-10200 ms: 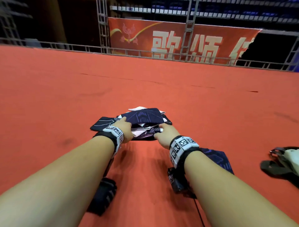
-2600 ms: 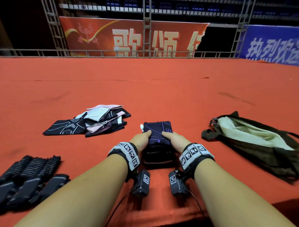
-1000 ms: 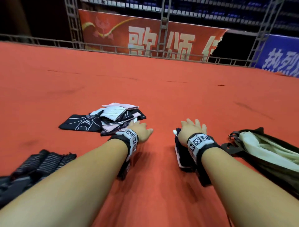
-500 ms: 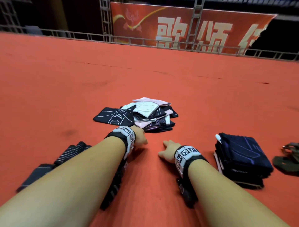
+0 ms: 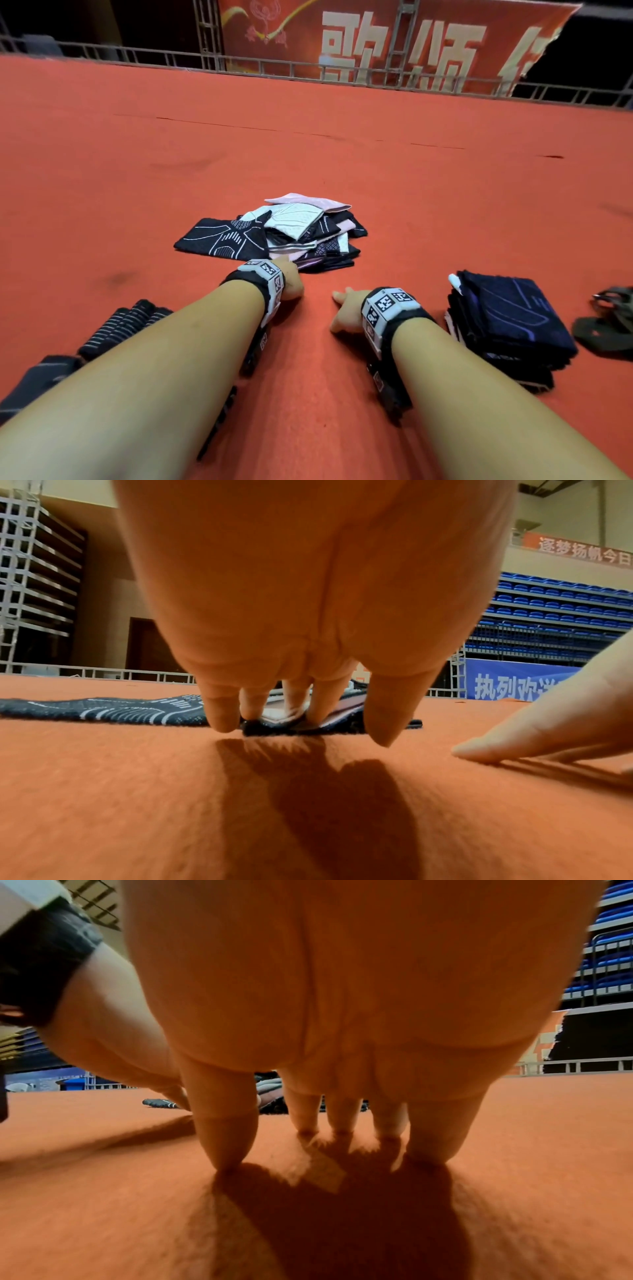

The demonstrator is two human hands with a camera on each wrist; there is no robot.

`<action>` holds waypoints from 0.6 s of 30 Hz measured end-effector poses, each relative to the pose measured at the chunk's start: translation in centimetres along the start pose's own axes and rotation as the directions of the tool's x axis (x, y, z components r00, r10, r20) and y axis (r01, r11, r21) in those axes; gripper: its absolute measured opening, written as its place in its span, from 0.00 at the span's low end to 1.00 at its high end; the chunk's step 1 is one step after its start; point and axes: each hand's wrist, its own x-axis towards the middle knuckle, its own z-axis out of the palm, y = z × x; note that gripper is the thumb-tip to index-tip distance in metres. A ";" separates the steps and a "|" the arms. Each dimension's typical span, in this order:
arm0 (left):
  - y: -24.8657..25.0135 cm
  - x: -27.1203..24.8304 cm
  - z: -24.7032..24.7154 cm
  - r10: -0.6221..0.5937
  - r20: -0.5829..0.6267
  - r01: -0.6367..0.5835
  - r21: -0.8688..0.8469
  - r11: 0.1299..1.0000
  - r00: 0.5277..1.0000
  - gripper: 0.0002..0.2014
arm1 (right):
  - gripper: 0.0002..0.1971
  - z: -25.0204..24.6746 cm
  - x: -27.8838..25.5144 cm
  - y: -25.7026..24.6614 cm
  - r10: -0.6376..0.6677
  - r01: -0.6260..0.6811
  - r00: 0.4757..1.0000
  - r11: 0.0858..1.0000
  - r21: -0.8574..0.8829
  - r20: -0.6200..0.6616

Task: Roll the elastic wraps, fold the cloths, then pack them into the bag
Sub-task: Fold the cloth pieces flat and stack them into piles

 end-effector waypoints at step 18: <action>-1.7 -7.5 -9.6 0.169 -0.559 -0.391 -0.305 0.869 0.812 0.32 | 0.44 2.3 -1.2 1.0 0.030 0.049 0.985 0.895 0.443 -0.169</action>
